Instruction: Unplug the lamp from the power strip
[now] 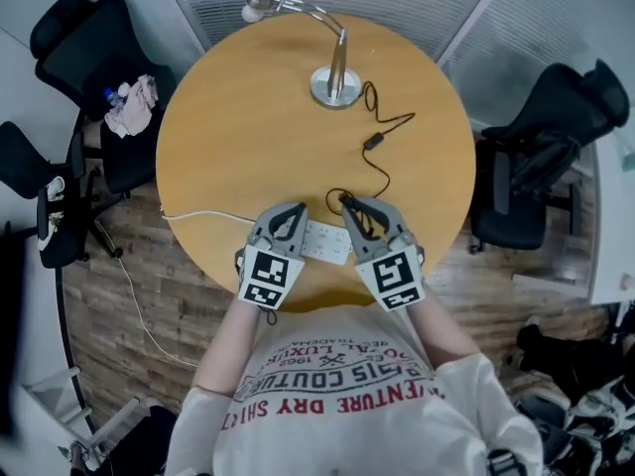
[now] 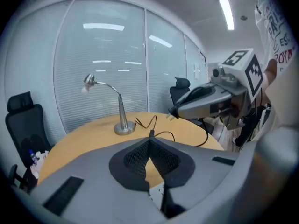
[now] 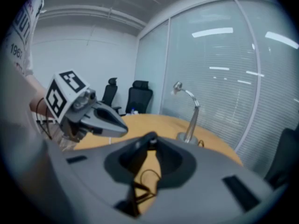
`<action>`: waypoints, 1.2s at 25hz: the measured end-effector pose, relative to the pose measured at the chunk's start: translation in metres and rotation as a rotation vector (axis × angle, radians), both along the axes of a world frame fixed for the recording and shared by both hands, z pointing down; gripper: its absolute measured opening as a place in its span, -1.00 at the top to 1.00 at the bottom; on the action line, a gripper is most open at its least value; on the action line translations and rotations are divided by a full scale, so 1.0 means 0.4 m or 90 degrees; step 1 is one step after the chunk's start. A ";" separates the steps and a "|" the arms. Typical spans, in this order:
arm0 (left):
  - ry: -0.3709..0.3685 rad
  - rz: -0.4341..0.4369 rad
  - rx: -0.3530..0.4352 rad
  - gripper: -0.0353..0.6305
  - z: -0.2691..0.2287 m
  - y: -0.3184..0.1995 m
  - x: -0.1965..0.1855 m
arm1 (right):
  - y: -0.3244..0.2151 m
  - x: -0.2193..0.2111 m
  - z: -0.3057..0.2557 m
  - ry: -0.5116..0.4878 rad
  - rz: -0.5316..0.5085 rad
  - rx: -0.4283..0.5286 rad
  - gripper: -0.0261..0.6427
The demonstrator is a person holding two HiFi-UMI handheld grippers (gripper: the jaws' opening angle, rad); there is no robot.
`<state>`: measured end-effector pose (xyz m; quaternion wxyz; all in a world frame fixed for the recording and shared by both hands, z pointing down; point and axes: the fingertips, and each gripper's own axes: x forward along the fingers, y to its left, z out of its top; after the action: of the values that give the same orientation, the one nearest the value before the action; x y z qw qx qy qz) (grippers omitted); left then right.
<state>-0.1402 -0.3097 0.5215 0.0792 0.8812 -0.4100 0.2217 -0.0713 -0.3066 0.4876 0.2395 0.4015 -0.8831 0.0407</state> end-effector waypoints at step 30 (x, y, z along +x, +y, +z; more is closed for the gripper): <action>0.205 -0.011 0.222 0.81 -0.359 0.049 -0.027 | 0.034 -0.011 -0.191 -0.166 0.011 0.158 0.71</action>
<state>-0.1511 -0.2901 0.3777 -0.0082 0.9020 -0.4316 0.0036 -0.0758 -0.2931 0.4113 0.0715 0.4272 -0.9012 -0.0149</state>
